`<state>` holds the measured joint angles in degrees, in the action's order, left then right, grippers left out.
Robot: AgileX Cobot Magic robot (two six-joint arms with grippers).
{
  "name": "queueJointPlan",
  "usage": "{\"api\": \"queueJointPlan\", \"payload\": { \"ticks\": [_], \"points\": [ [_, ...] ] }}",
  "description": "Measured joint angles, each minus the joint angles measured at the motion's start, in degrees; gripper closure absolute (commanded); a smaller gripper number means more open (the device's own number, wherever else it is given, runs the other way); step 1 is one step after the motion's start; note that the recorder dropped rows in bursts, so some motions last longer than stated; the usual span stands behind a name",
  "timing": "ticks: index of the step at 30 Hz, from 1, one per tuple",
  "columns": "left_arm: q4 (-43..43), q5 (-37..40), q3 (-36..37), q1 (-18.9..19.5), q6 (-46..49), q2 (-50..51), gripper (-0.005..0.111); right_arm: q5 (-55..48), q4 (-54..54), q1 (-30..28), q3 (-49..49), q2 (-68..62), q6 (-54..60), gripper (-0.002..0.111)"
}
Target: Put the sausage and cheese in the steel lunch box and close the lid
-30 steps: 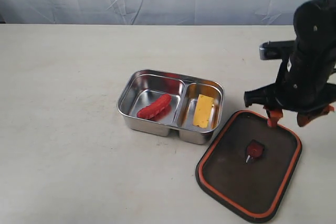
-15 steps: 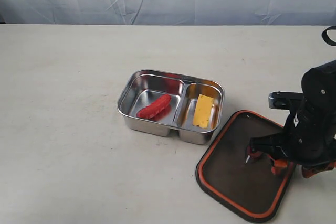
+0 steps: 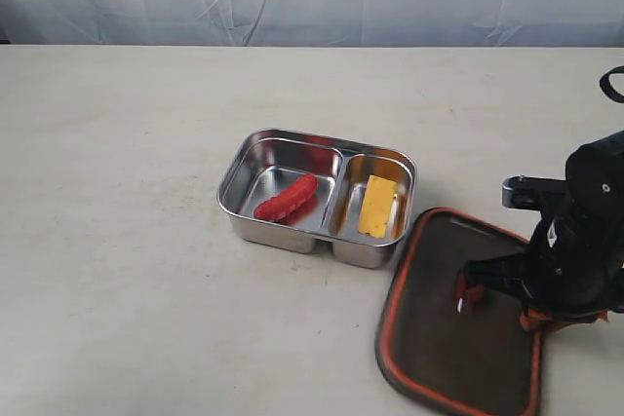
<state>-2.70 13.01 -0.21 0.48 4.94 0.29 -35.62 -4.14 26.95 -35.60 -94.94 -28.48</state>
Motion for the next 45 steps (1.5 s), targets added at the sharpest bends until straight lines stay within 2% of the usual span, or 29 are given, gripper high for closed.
{"api": "queueJointPlan", "payload": {
  "ticks": [11, 27, 32, 35, 39, 43, 45],
  "points": [
    [0.0, 0.0, 0.0, 0.0, 0.0, 0.0, 0.107, -4.48, -3.91, 0.0, 0.0, 1.54, -1.95, 0.108],
    [0.09, 0.0, 0.0, 0.0, 0.12, 0.0, 0.107, -9.54, -17.89, 0.0, 0.13, 19.45, -13.29, 0.108],
    [10.95, -2.4, 0.0, 0.0, 2.36, 0.0, 0.107, -9.54, -18.24, 0.0, 0.13, 25.13, -13.88, 0.108],
    [12.02, -6.61, 0.0, 0.0, 2.59, 0.0, 0.107, -9.06, -18.36, 0.0, 0.13, 27.95, -13.88, 0.108],
    [6.5, -14.21, 0.0, 0.0, 1.59, 0.0, 0.107, -7.39, -18.36, 0.0, 0.13, 31.46, -12.74, 0.108],
    [-12.67, -19.15, 0.0, 0.0, -12.17, 0.0, 0.107, -4.4, -17.68, 0.0, 0.13, 33.72, -10.45, 0.108],
    [-19.97, -18.95, 0.0, 0.0, -19.21, 0.0, 0.107, -3.34, -16.94, 0.0, 0.13, 34.25, -9.18, 0.108]
  ]
}}
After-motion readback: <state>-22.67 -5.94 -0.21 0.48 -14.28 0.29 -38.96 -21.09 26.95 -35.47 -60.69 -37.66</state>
